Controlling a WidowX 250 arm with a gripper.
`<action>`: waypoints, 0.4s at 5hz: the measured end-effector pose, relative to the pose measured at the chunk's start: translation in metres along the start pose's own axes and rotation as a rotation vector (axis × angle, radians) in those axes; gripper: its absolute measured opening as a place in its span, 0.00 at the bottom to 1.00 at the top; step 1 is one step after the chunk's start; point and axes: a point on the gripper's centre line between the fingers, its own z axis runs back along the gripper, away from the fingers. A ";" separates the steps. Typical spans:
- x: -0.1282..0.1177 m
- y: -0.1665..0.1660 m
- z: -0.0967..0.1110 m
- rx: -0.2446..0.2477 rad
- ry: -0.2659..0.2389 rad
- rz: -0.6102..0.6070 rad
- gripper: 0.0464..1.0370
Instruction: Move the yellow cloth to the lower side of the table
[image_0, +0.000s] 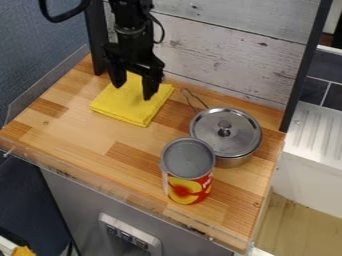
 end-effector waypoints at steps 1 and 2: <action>0.020 0.018 -0.016 0.001 -0.004 0.024 0.96; 0.026 0.032 -0.038 -0.016 0.026 0.057 0.96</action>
